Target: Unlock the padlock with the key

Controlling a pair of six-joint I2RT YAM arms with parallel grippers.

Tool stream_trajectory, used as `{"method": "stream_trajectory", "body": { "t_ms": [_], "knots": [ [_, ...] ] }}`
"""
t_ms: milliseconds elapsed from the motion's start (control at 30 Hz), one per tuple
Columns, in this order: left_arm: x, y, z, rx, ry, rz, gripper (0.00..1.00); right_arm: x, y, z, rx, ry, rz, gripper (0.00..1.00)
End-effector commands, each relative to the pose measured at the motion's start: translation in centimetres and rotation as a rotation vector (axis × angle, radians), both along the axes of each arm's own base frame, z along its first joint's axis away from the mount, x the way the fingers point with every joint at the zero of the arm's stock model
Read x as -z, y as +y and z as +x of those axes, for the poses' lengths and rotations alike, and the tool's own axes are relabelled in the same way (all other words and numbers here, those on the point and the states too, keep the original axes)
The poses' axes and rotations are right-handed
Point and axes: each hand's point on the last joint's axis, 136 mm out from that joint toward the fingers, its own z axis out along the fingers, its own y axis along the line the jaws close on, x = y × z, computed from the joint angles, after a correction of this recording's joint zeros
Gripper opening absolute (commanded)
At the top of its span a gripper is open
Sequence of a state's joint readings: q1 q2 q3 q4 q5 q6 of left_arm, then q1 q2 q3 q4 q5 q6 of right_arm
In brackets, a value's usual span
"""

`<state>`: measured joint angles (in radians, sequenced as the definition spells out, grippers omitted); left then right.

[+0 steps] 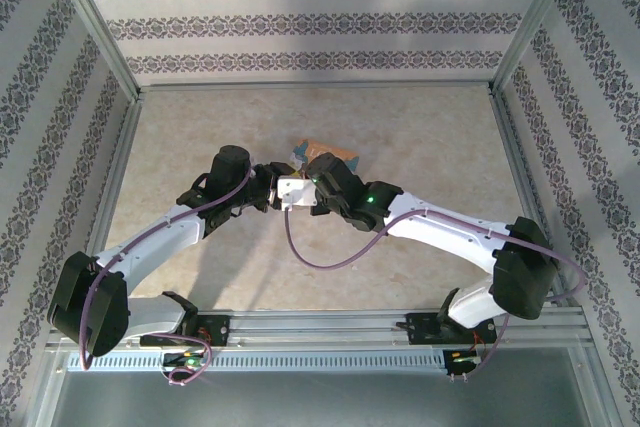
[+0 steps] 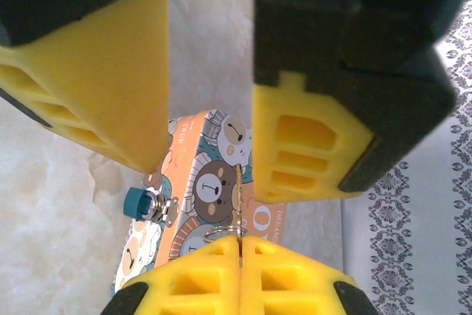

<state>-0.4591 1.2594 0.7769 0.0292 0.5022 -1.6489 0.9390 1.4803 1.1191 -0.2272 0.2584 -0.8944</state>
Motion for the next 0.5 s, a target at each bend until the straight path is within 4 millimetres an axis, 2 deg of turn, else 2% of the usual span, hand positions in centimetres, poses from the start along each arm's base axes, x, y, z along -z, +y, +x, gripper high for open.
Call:
{"method": "stream_trajectory", "body": {
  "t_ms": [0,367,467],
  "knots": [
    [-0.86,-0.58,0.59,-0.014,-0.023,-0.014,0.38,-0.86,0.74,0.07,0.000,-0.017,0.003,0.00],
    [-0.38,-0.64,0.59,-0.021,-0.013,-0.027,0.03,-0.65,1.53,-0.44,-0.001,0.003,0.012,0.00],
    [-0.32,-0.57,0.60,-0.022,-0.016,-0.022,0.00,-0.78,1.45,-0.45,0.007,0.008,0.019,0.00]
  ]
}}
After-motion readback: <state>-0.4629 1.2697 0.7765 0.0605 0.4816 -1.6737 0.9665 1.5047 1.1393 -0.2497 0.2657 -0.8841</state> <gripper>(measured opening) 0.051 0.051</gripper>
